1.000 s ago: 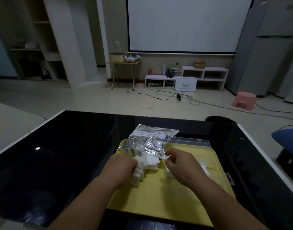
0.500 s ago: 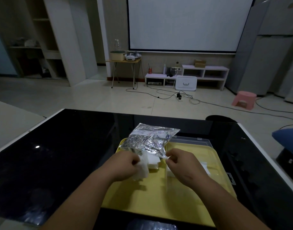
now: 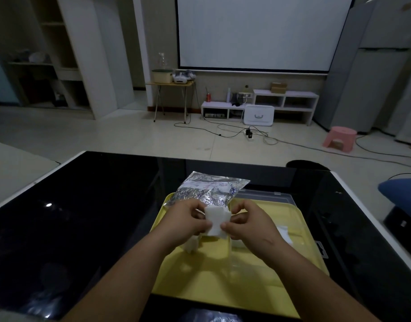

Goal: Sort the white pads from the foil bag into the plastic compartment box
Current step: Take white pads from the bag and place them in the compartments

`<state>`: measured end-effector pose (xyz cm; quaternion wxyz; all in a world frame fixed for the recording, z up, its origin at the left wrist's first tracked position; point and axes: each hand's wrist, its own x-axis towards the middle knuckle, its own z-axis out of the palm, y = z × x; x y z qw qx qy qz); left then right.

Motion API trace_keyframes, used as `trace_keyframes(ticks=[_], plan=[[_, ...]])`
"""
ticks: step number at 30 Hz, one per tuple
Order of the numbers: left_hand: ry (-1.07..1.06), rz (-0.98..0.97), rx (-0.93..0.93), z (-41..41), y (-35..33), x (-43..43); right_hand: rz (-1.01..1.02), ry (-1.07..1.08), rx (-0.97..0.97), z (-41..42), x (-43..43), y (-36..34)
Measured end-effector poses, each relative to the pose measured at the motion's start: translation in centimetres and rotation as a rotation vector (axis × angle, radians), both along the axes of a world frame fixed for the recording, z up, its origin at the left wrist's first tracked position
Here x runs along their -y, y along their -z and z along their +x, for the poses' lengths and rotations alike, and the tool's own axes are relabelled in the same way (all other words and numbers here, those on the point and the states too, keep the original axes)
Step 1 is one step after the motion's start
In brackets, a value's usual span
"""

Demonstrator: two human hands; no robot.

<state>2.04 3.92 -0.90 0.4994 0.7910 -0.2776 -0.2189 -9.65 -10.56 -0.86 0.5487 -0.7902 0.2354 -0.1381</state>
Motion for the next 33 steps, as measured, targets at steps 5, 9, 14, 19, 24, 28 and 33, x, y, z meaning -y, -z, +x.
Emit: trace_keyframes(ticks=[5, 9, 14, 19, 24, 28, 33], plan=[[0.005, 0.037, 0.045, 0.4, -0.2, -0.6, -0.093, 0.084, -0.004, 0.3, 0.1, -0.2], [-0.022, 0.339, 0.356, 1.7, -0.1, -1.3, -0.176, 0.094, 0.019, -0.1, 0.6, -0.5], [0.058, 0.736, 0.778, 1.7, 0.8, -2.1, -0.19, 0.124, 0.016, -0.2, 1.0, -0.1], [0.109, 0.73, 0.847, 2.1, 2.0, -1.7, -0.178, 0.12, 0.012, -0.1, 1.1, 0.1], [0.129, 0.73, 0.904, 2.2, 2.6, -1.8, -0.178, 0.125, 0.009, -0.2, 1.1, 0.2], [0.146, 0.744, 0.939, 2.2, 2.5, -1.9, -0.186, 0.125, 0.008, -0.3, 1.3, 0.2], [0.149, 0.732, 0.916, 2.2, 2.5, -1.9, -0.192, 0.122, 0.003, -0.1, 1.2, 0.4]])
